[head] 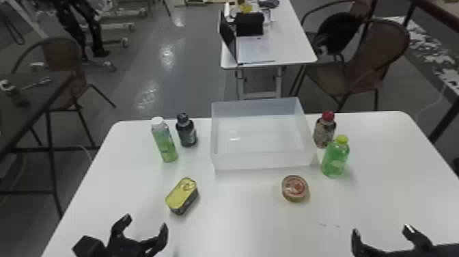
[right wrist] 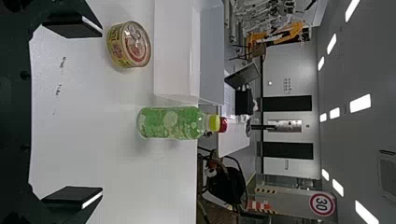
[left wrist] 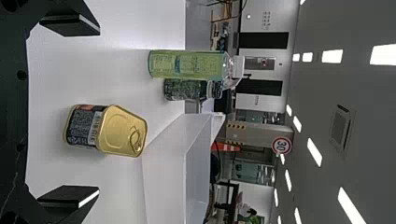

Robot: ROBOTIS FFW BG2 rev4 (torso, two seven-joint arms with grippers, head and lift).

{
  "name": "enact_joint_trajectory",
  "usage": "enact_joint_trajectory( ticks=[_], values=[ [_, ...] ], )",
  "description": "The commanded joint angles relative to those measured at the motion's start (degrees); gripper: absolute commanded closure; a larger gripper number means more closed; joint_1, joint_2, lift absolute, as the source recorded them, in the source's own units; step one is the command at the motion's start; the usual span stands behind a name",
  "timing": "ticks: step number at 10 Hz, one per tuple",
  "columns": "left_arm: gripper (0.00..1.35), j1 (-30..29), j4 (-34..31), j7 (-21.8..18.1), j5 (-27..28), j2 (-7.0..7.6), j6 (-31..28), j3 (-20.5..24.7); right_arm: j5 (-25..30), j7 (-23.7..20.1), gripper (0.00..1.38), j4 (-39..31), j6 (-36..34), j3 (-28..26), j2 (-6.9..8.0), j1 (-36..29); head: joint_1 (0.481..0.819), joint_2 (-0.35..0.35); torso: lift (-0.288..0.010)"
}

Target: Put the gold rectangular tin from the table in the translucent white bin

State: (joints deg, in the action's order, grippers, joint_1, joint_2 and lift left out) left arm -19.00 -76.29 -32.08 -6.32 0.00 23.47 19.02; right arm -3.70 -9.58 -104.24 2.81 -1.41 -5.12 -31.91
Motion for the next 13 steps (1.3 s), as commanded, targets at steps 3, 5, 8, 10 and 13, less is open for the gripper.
enact_joint_trajectory(
  ticks=[3, 5, 8, 10, 13],
  values=[
    [0.11, -0.1, 0.0, 0.0, 0.0, -0.15, -0.2, 0.1, -0.1, 0.0, 0.1, 0.1, 0.0, 0.0, -0.16, 0.2, 0.695, 0.121, -0.028],
    [0.11, -0.2, 0.0, 0.0, -0.2, -0.15, -0.4, 0.1, -0.3, 0.0, 0.1, 0.3, 0.0, 0.0, -0.25, 0.1, 0.695, 0.121, -0.028],
    [0.1, 0.6, 0.0, -0.7, 3.1, -0.15, -2.6, -0.2, -0.7, 0.0, 0.1, 0.5, 0.0, 0.0, -0.42, 0.4, 0.695, 0.118, -0.028],
    [0.1, 1.6, 0.0, -0.8, 5.3, -0.15, -4.2, -0.4, -0.7, 0.0, 0.1, 0.5, 0.0, 0.0, -0.42, 0.5, 0.695, 0.102, -0.028],
    [0.1, 5.7, 2.6, -2.5, 7.1, -0.15, -6.6, -1.9, -1.4, 0.0, 0.1, 1.3, 1.0, 0.0, -0.33, 2.3, 0.695, 0.084, -0.028]
  ],
)
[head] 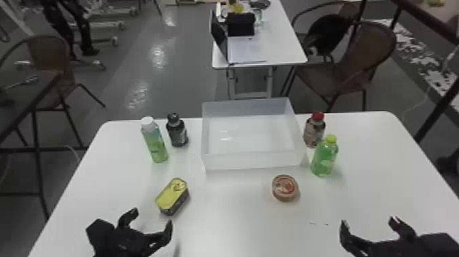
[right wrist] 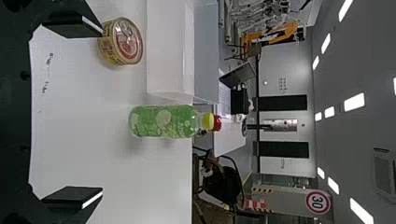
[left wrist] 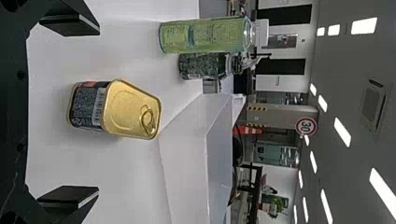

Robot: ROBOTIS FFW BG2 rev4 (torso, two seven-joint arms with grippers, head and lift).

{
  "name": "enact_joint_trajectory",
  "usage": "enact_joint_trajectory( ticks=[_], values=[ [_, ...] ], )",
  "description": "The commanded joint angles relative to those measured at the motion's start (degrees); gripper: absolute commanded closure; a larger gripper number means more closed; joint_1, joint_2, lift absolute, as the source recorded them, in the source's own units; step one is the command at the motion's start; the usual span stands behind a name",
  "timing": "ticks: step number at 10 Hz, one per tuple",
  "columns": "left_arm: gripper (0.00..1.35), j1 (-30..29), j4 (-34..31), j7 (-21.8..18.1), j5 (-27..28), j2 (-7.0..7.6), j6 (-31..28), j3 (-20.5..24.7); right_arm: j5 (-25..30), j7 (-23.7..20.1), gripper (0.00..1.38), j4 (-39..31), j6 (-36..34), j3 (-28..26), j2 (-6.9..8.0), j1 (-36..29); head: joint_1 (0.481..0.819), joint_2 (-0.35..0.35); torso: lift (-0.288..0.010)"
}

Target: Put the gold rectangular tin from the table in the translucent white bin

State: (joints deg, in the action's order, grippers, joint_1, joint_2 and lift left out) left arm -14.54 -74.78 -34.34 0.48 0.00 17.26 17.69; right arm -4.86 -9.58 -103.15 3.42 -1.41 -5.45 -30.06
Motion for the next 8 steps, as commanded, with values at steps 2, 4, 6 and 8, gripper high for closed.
enact_joint_trajectory(
  ticks=[2, 4, 6, 8],
  values=[
    [0.1, 4.0, 3.9, -1.3, 1.9, -0.15, -1.0, -1.7, -0.1, 0.0, 0.1, 0.5, 0.4, 0.0, 0.18, 1.2, 0.695, 0.054, -0.028],
    [0.1, 6.6, 6.3, -1.4, 5.7, -0.15, -0.7, -1.6, -0.1, -0.1, 0.1, 0.9, 0.4, 0.0, 0.97, 1.4, 0.695, 0.031, -0.028],
    [0.1, 9.6, 9.7, -1.5, 8.7, -0.15, -0.3, -1.4, -0.1, -0.8, 0.1, 1.0, 0.5, 0.0, 0.97, 2.0, 0.695, 0.026, -0.028],
    [0.1, 11.7, 12.7, -1.5, 10.0, -0.15, 0.2, -1.8, -0.2, -1.1, 0.1, 1.3, 0.5, 0.0, 1.06, 2.3, 0.695, 0.022, -0.028]
  ],
)
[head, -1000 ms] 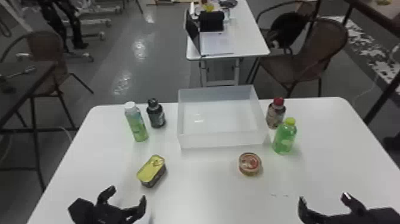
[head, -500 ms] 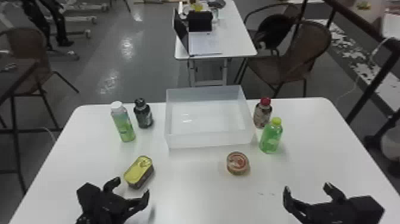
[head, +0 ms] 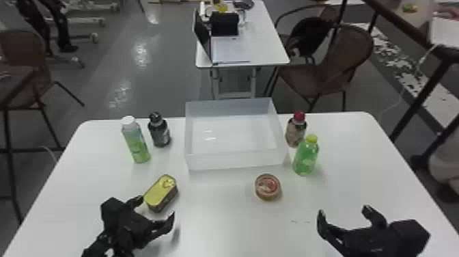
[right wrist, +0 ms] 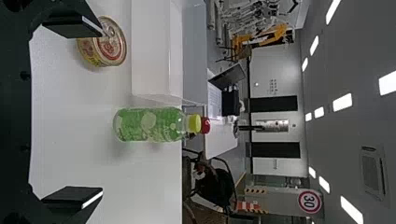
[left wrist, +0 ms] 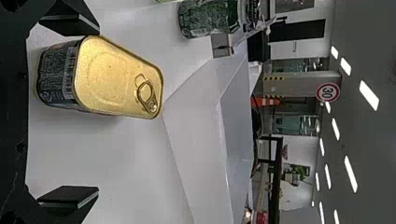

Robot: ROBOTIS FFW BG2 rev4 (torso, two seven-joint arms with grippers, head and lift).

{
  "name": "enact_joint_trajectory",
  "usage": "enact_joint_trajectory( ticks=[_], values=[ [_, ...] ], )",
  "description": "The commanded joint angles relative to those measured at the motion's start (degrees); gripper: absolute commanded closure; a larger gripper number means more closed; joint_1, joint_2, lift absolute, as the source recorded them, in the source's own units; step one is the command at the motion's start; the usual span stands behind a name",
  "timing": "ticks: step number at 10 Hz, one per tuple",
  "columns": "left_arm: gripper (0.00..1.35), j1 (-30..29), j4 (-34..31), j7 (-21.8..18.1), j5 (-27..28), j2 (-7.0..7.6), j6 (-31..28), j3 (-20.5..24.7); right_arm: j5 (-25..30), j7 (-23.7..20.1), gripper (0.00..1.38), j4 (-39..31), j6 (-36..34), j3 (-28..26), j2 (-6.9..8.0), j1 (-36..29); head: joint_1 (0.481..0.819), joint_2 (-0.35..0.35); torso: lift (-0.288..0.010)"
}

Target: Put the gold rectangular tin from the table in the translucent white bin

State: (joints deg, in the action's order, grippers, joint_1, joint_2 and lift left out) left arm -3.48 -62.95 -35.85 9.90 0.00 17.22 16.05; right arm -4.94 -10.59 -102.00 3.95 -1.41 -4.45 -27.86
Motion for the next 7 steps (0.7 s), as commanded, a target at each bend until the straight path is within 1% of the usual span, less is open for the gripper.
enact_joint_trajectory(
  ticks=[1, 4, 6, 7],
  values=[
    [0.1, 1.6, 2.0, 0.3, 2.5, -0.15, 0.7, 0.1, -0.1, -0.2, 0.1, 0.2, 0.0, 0.0, 0.32, 0.0, 0.695, 0.017, -0.028],
    [0.1, 6.2, 8.6, 2.3, 6.3, -0.09, 2.9, 0.8, -0.1, -0.9, 0.1, 0.5, 0.0, 0.0, 0.84, -0.2, 0.695, 0.018, -0.028],
    [0.13, 8.0, 11.5, 5.5, 7.3, 0.61, 3.0, 0.6, -0.2, -0.9, 0.1, 0.6, 0.0, 0.0, 0.93, -0.1, 0.695, 0.021, -0.028],
    [0.33, 9.1, 13.1, 5.8, 8.0, 1.23, 3.1, 0.8, -0.3, -0.9, 0.1, 0.8, 0.0, 0.0, 0.93, -0.1, 0.695, 0.028, -0.028]
  ],
)
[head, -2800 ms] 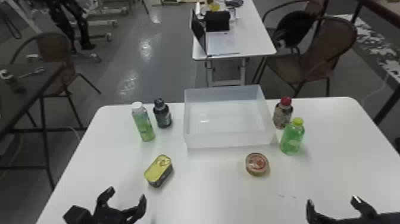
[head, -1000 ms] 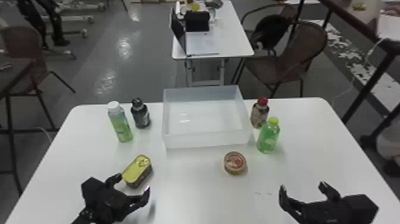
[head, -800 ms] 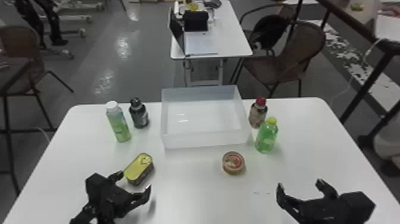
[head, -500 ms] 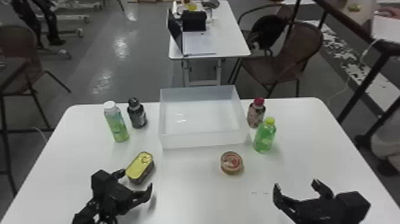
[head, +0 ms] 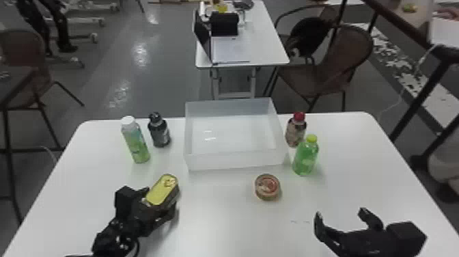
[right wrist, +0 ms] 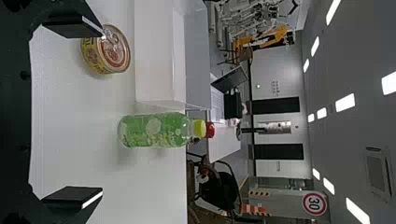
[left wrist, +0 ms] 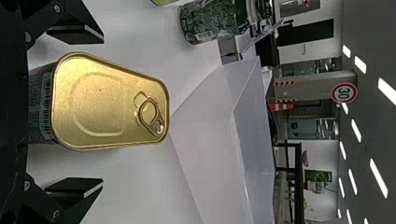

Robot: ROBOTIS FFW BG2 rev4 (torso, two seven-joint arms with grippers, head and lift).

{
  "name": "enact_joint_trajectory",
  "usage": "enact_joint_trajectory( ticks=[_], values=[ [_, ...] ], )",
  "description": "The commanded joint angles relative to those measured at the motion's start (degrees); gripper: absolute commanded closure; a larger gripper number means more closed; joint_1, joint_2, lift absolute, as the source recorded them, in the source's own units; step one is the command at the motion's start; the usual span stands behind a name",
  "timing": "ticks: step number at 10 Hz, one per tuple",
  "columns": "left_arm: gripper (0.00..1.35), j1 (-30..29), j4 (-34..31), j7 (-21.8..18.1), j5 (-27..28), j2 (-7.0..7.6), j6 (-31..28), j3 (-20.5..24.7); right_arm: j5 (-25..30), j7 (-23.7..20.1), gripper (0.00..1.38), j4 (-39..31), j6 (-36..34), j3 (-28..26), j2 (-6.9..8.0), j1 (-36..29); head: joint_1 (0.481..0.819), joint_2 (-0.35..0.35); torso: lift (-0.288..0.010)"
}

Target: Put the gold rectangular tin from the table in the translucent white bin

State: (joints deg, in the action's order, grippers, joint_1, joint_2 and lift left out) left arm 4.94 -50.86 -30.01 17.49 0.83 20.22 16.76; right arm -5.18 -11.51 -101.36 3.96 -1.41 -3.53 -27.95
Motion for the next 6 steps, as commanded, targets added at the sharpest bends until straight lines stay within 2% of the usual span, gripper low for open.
enact_joint_trajectory(
  ticks=[1, 2, 5, 6],
  values=[
    [0.74, 0.9, 1.9, 0.4, 0.5, 0.93, 0.5, -0.1, -0.3, 0.0, 0.1, 0.2, 0.0, 0.0, 0.1, 0.0, 0.695, 0.03, -0.028],
    [0.81, 0.7, 1.9, 0.7, 0.4, 1.01, 0.1, 0.0, -0.4, -0.1, 0.1, 0.3, 0.0, 0.0, 0.27, -0.1, 0.695, 0.033, -0.028],
    [0.82, 0.4, 0.7, 0.8, -1.3, 0.05, 1.5, -0.7, -0.8, -0.2, 0.11, 0.3, 0.0, -0.1, 0.27, -0.6, 0.695, 0.042, -0.028],
    [0.82, -1.5, -4.2, 0.8, -3.0, -0.92, 0.2, -1.3, -0.8, -0.2, 0.11, 0.3, 0.0, -0.1, 0.27, -0.6, 0.695, 0.038, -0.028]
  ],
)
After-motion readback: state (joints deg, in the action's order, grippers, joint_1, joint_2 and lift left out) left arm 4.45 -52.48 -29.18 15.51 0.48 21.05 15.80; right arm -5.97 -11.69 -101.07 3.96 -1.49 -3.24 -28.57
